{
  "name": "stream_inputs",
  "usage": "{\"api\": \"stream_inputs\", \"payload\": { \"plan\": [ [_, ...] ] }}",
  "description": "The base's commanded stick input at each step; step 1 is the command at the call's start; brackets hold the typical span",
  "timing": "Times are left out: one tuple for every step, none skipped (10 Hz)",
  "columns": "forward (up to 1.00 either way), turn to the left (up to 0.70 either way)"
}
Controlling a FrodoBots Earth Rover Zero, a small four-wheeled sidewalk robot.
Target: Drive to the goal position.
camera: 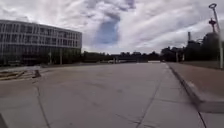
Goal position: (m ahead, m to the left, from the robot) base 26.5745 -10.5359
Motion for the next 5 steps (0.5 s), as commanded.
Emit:
{"api": "stream_inputs", "payload": {
  "plan": [
    [0.7,0.01],
    [0.7,0.01],
    [0.7,0.01],
    [0.7,0.01],
    [0.7,0.01]
  ]
}}
